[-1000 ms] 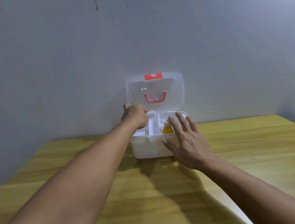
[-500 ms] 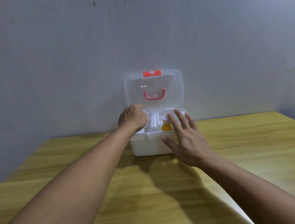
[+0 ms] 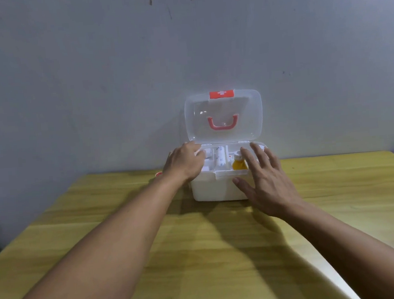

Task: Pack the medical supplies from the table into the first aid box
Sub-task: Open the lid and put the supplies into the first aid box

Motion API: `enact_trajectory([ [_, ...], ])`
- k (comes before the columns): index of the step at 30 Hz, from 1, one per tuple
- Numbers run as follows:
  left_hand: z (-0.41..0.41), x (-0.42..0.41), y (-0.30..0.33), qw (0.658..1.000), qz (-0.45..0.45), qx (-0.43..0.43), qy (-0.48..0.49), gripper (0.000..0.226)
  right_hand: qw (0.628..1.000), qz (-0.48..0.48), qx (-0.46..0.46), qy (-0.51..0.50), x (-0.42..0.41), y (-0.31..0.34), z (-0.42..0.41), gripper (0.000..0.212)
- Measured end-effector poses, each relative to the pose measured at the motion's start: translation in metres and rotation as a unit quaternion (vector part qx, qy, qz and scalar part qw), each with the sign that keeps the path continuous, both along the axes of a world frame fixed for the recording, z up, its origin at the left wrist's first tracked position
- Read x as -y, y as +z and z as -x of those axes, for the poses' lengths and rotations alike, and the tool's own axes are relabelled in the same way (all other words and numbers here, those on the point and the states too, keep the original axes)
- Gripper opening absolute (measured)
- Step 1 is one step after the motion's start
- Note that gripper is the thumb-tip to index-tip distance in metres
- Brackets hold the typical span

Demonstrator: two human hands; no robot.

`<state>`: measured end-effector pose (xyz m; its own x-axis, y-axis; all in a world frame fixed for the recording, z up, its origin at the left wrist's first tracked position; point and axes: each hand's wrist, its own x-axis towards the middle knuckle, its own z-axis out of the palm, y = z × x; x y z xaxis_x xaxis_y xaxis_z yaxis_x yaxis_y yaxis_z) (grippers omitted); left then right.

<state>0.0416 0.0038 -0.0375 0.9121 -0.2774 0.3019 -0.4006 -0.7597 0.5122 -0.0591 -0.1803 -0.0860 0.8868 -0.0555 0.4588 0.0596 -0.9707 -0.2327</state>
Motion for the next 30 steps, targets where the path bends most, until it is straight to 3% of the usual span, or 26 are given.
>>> enact_trajectory([
  [4, 0.010, -0.050, 0.000, 0.996, -0.022, 0.000, 0.087, 0.012, 1.000, 0.008, 0.003, -0.026, -0.005, 0.003, 0.000, 0.068],
  [8, 0.020, -0.103, -0.010, 0.981, -0.103, -0.109, 0.123, 0.022, 0.998, 0.016, 0.010, -0.062, -0.016, 0.007, -0.002, 0.065],
  [11, 0.028, -0.130, -0.021, 0.968, -0.126, -0.188, 0.104, 0.047, 0.998, 0.002, 0.009, -0.065, -0.023, 0.009, -0.002, 0.071],
  [13, 0.031, -0.137, -0.031, 0.973, -0.126, -0.159, 0.111, 0.051, 0.998, -0.006, 0.007, -0.066, -0.025, 0.010, -0.001, 0.076],
  [17, 0.028, -0.135, -0.045, 0.985, -0.064, -0.082, 0.137, 0.018, 0.998, -0.010, 0.005, -0.061, -0.025, 0.012, 0.001, 0.077],
  [21, 0.013, -0.122, -0.047, 0.989, -0.055, -0.066, 0.124, 0.010, 0.999, 0.001, 0.021, -0.049, -0.023, 0.008, 0.003, 0.067],
  [25, -0.011, -0.103, -0.052, 0.988, -0.065, -0.074, 0.119, 0.041, 0.999, 0.010, 0.016, -0.043, -0.020, 0.005, 0.005, 0.070],
  [30, -0.037, -0.087, -0.050, 0.985, -0.061, -0.115, 0.109, 0.062, 0.999, 0.021, 0.001, -0.037, -0.017, 0.008, 0.006, 0.075],
])
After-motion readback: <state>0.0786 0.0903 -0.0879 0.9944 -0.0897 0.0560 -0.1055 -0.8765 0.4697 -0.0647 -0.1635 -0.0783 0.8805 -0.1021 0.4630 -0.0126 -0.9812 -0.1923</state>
